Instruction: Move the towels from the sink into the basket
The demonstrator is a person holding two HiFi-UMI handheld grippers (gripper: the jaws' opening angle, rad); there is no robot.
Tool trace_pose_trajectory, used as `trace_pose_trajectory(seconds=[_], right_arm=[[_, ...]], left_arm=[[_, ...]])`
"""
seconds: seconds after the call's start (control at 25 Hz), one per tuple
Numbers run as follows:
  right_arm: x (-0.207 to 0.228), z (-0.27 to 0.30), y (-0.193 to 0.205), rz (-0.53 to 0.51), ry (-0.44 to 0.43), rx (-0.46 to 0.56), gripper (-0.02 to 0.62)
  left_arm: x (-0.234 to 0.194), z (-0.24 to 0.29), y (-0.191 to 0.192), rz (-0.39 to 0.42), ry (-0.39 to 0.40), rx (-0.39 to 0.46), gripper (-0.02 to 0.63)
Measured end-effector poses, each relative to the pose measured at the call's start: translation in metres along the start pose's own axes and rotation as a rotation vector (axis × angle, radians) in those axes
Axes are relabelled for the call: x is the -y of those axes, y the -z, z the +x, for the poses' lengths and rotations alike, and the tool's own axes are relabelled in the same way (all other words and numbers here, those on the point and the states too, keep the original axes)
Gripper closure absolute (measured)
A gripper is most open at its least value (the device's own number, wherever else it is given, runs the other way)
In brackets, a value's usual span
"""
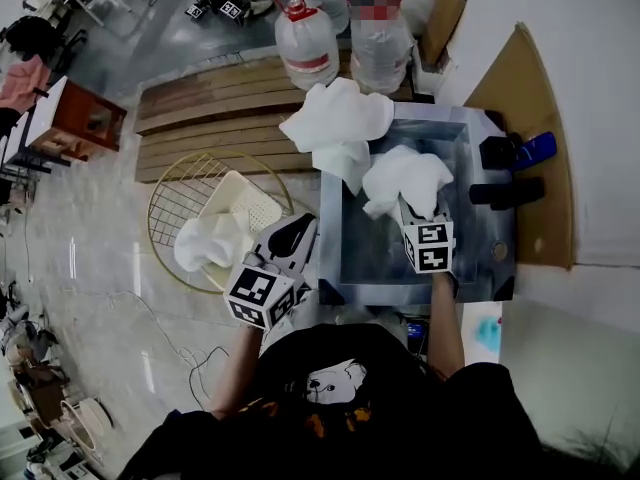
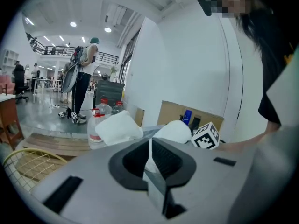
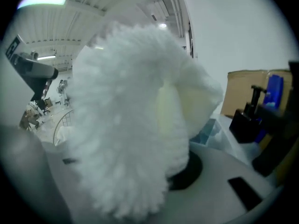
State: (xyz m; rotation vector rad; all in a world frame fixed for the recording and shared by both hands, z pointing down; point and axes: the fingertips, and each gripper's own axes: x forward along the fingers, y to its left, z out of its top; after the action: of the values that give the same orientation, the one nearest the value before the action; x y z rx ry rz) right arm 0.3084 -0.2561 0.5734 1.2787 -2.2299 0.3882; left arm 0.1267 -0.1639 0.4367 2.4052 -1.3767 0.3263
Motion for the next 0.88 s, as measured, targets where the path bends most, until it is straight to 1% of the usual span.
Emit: trace_pose_trajectory(seconds=[0.24, 0.4, 0.52, 0.68, 0.88], right_arm=[[-0.017, -0.055, -0.064, 0.025, 0.049, 0.141, 0.459], [-0.039, -0.091, -0.107, 0.019, 0.066, 0.224, 0.468], [-0.065, -0.115, -0.139, -0.006, 0.065, 0.289, 0.469], [-0.113, -0.138, -0.182, -0.053, 0.032, 0.381, 0.471], [-0.187, -0.138, -0.230, -0.096, -0.069, 0.465, 0.471]], left_arm=[[-0.015, -0.028, -0.004, 0.009, 0.008, 0.043, 0.589], [-0.029, -0.052, -0.006, 0.002, 0.004, 0.077, 0.589], [-0.041, -0.071, -0.006, 0.003, 0.002, 0.103, 0.589], [-0.064, -0.102, -0.002, -0.012, -0.020, 0.134, 0.589], [-0.103, -0.145, 0.008, -0.037, -0.079, 0.162, 0.589]])
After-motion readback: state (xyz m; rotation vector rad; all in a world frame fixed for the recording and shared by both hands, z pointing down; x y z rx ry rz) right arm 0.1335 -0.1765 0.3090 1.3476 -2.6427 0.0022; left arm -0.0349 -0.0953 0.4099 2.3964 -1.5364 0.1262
